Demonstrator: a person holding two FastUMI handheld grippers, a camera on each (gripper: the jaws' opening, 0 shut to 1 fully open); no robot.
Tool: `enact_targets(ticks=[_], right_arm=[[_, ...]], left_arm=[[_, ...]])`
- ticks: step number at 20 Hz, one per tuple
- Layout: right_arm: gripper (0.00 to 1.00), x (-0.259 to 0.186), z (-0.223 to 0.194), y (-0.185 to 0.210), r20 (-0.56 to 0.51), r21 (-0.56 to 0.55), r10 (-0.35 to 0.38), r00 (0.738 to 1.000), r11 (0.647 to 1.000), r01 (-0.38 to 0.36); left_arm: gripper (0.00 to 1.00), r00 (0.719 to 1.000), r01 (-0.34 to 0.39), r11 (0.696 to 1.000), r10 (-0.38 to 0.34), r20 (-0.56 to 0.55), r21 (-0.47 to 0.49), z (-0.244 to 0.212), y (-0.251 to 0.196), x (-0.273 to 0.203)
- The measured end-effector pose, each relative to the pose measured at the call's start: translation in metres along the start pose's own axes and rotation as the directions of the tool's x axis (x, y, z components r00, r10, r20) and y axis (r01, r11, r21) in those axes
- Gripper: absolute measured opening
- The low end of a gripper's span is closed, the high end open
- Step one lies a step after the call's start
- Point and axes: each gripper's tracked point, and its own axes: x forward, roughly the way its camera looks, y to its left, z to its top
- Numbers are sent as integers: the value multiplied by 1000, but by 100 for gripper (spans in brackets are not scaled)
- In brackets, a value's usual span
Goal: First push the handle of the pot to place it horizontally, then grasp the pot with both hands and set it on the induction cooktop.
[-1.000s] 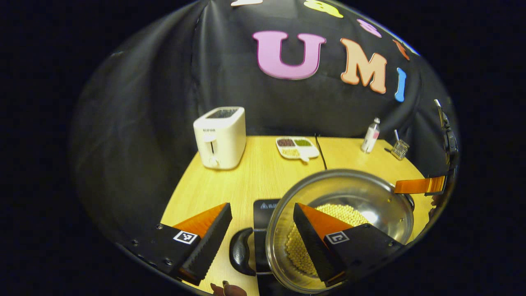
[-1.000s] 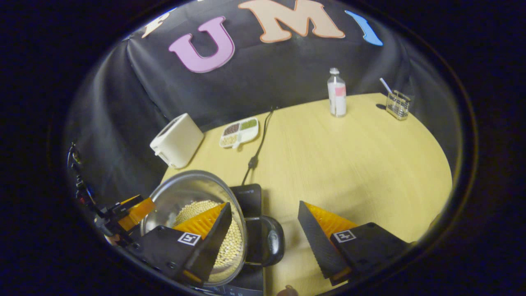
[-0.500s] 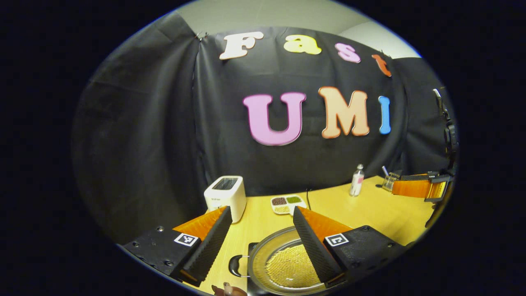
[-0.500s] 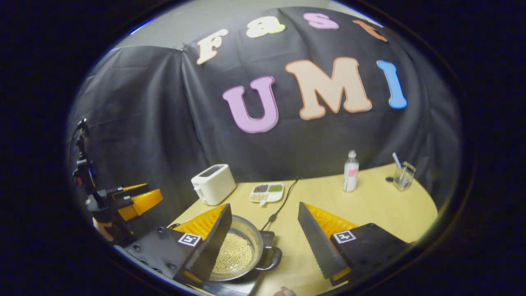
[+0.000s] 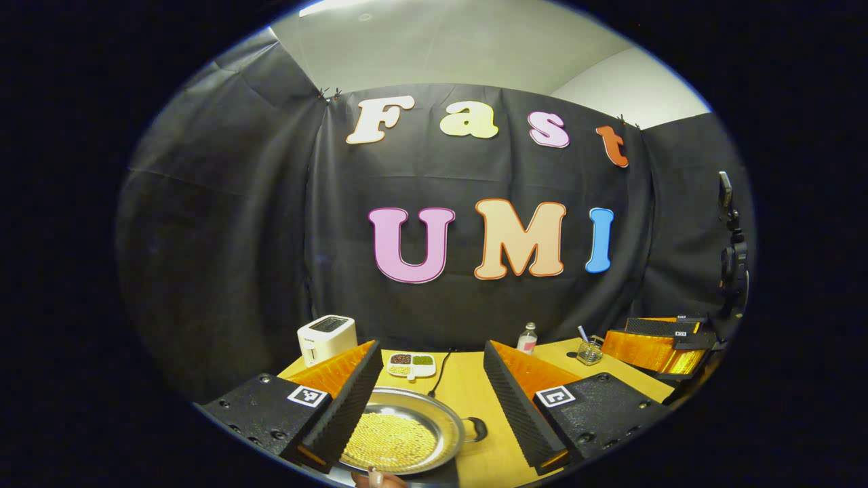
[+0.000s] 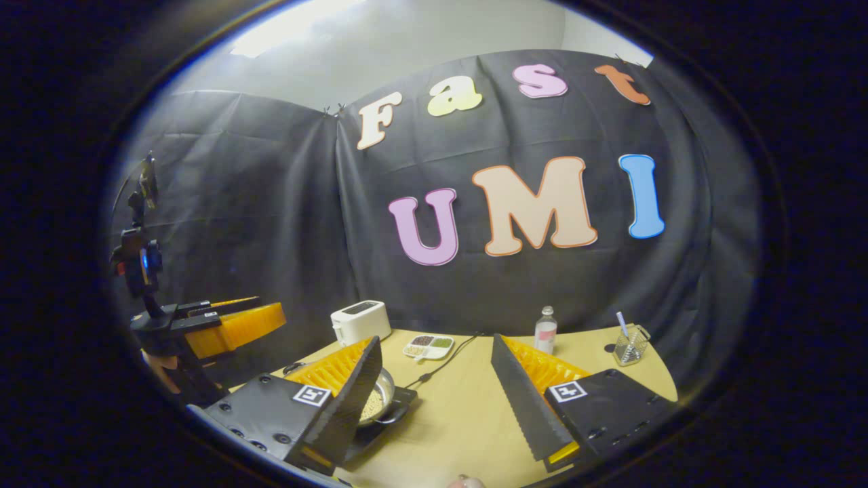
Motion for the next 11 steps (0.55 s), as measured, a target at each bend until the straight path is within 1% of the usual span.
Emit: enact_targets(ticks=[1, 2, 3, 4, 5, 6, 7, 9, 10, 11], right_arm=[[94, -7, 1, -11, -3, 1, 1, 1000, 1000, -1], [94, -17, 1, -21, -8, 0, 10, 1000, 1000, -10], [94, -23, 2, -28, -9, -3, 20, 1000, 1000, -20], [94, -30, 3, -35, -11, -5, 31, 999, 1000, -31], [94, -35, 2, -39, -19, -7, 47, 999, 999, -47], [94, -40, 2, -42, -27, -7, 57, 998, 998, -57], [94, -43, 1, -46, -34, -9, 65, 997, 998, -65], [94, -51, 1, -49, -44, -1, 83, 996, 997, -83], [94, -52, 1, -49, -47, 4, 88, 995, 996, -88], [94, -55, 1, -49, -50, 6, 88, 995, 996, -88]], left_arm=[[96, 1000, -8, 1000, 8, -2, 2, 0, -12, -4], [93, 1000, -15, 1000, 15, 2, 1, 0, -25, -8], [96, 1000, -19, 1000, 19, 5, -3, 0, -37, -11], [94, 1000, -31, 999, 31, -4, -10, -3, -46, -15], [96, 999, -39, 999, 39, -6, -21, -6, -54, -20], [96, 999, -39, 999, 39, -11, -31, -7, -66, -22], [94, 999, -43, 998, 42, -15, -36, -7, -73, -24], [93, 998, -62, 998, 61, -28, -31, -11, -77, -30], [93, 997, -69, 997, 68, -32, -31, -12, -78, -32], [96, 997, -71, 997, 70, -33, -33, -11, -80, -33]])
